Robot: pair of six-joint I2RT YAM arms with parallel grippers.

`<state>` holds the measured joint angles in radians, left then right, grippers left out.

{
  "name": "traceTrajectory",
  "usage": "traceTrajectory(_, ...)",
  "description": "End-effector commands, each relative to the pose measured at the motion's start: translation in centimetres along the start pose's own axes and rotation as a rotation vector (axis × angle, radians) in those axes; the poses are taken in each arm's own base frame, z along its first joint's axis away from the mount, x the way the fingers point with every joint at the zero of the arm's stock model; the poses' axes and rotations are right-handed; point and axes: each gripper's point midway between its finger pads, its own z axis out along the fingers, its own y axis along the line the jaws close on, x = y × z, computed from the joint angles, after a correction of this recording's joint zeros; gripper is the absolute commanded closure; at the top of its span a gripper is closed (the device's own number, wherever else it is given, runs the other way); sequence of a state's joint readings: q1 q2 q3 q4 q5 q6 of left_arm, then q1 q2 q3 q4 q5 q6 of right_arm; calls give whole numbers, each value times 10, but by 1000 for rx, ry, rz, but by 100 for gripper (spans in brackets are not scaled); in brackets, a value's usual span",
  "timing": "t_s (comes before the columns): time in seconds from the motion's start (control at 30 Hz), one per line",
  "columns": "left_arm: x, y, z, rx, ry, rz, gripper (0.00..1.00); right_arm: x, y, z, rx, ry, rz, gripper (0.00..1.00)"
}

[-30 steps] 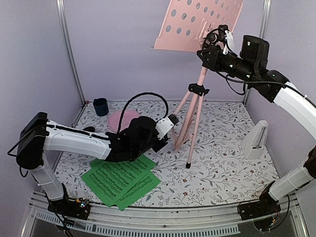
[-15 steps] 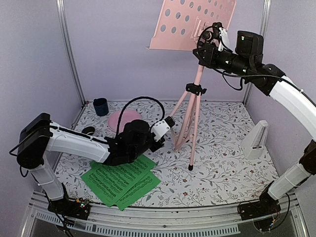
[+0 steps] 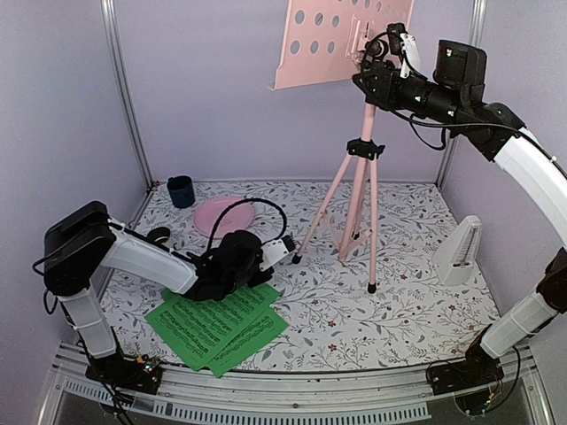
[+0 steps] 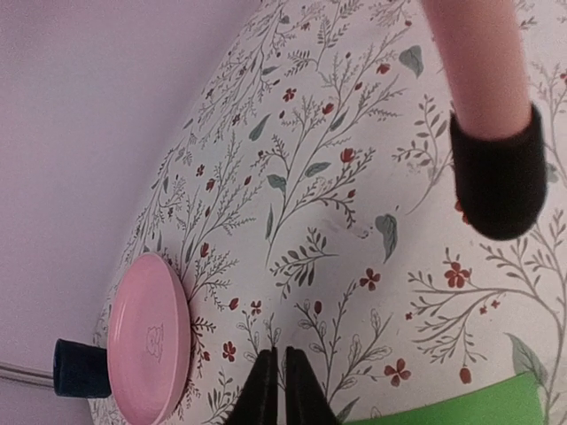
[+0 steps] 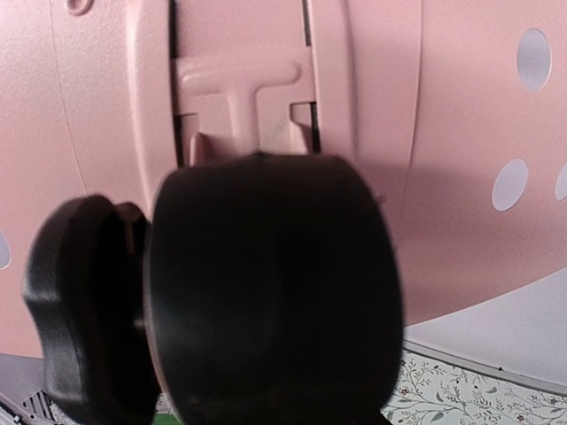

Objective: Set up the instrument practice props

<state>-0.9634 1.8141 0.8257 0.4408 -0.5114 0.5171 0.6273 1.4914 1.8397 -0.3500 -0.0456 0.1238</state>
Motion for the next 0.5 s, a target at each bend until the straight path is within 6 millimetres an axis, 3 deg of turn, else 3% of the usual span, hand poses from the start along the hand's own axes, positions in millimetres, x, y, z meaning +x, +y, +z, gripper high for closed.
traceTrajectory(0.0, -56, 26, -32, 29, -176, -201, 81, -117, 25, -60, -87, -420, -12, 100)
traceTrajectory(0.13, -85, 47, -67, 70, -331, -343, 53, -118, 25, -60, -94, -441, 3, 100)
traceTrajectory(0.27, -119, 48, -97, 197, -478, -414, 30, -119, 26, -59, -94, -450, 5, 100)
traceTrajectory(0.37, -140, 42, -102, 256, -521, -436, 26, -117, 28, -56, -97, -449, 6, 100)
traceTrajectory(0.47, -148, 37, -93, 264, -513, -439, 27, -118, 29, -57, -96, -455, 6, 100)
